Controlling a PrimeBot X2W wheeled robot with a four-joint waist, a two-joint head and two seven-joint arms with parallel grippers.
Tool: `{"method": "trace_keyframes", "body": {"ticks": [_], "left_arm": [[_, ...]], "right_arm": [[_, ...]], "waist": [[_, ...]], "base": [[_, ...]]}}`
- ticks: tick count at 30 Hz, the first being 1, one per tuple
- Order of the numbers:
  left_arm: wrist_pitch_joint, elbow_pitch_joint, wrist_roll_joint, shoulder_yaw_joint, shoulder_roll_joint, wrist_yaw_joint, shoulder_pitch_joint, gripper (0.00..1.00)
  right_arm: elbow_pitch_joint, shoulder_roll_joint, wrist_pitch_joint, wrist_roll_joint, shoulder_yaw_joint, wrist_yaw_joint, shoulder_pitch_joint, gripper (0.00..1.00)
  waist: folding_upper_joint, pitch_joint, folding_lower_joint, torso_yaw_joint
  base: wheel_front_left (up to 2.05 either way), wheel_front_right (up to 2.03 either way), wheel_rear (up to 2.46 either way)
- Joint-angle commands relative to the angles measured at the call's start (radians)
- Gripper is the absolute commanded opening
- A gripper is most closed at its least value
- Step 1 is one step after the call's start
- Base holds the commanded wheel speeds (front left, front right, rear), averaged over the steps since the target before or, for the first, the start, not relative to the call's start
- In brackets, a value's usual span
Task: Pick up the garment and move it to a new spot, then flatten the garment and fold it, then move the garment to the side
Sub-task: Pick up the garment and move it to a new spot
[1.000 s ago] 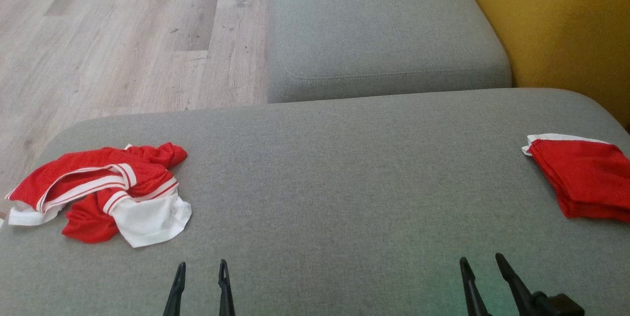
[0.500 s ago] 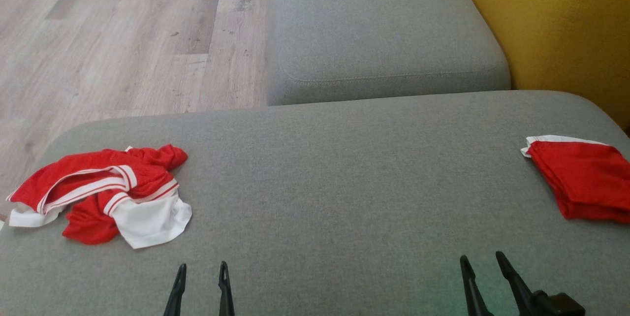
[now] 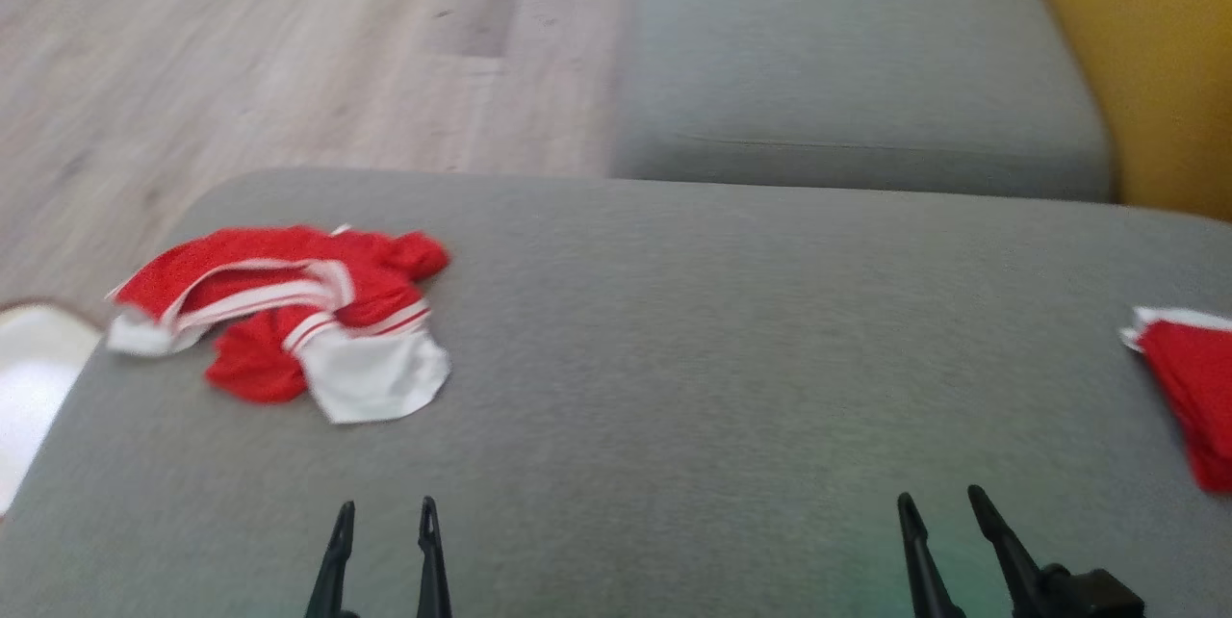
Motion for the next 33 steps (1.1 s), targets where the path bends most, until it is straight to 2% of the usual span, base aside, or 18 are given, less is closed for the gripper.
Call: {"method": "trace_keyframes", "body": {"ticks": [1, 12, 16, 20, 26, 29, 33], "left_arm": [[-0.007, -0.041, 0.009, 0.040, -0.007, -0.001, -0.062, 1.00], [-0.007, -0.061, 0.024, 0.079, -0.007, -0.001, -0.070, 1.00], [-0.007, -0.073, 0.025, 0.090, -0.007, -0.003, -0.078, 1.00], [-0.007, -0.090, 0.052, 0.107, 0.012, -0.023, -0.155, 1.00], [-0.001, -0.047, 0.052, 0.112, 0.071, -0.116, -0.425, 1.00], [0.068, 0.026, 0.007, 0.137, 0.093, -0.168, -0.618, 1.00], [0.209, 0.201, -0.056, 0.159, 0.128, -0.240, -0.855, 1.00]], "right_arm": [[-0.033, -0.005, -0.014, -0.002, 0.027, 0.007, -0.051, 1.00], [-0.023, 0.005, -0.014, -0.011, 0.054, 0.007, -0.086, 1.00], [-0.023, -0.001, -0.014, -0.020, 0.051, 0.007, -0.090, 1.00], [-0.022, -0.022, -0.014, -0.025, 0.062, 0.007, -0.094, 1.00], [-0.040, -0.117, -0.014, -0.031, 0.101, 0.007, -0.145, 1.00], [-0.055, -0.185, -0.014, -0.032, 0.114, 0.007, -0.194, 1.00], [-0.076, -0.258, -0.014, -0.025, 0.118, 0.007, -0.260, 1.00]], "waist": [[0.0000, 0.021, 0.0000, 0.089], [0.0000, 0.057, 0.0000, 0.252], [0.0000, 0.077, 0.0000, 0.272], [0.0000, 0.115, 0.0000, 0.266], [0.0000, 0.246, 0.0000, 0.223], [0.0000, 0.328, 0.0000, 0.193], [0.0000, 0.431, 0.0000, 0.152]], "base": [[0.00, 0.00, 0.00], [0.00, 0.00, 0.00], [0.00, 0.00, 0.00], [0.00, 0.00, 0.00], [0.00, 0.00, 0.00], [0.00, 0.00, 0.00], [0.00, 0.00, 0.00]]}}
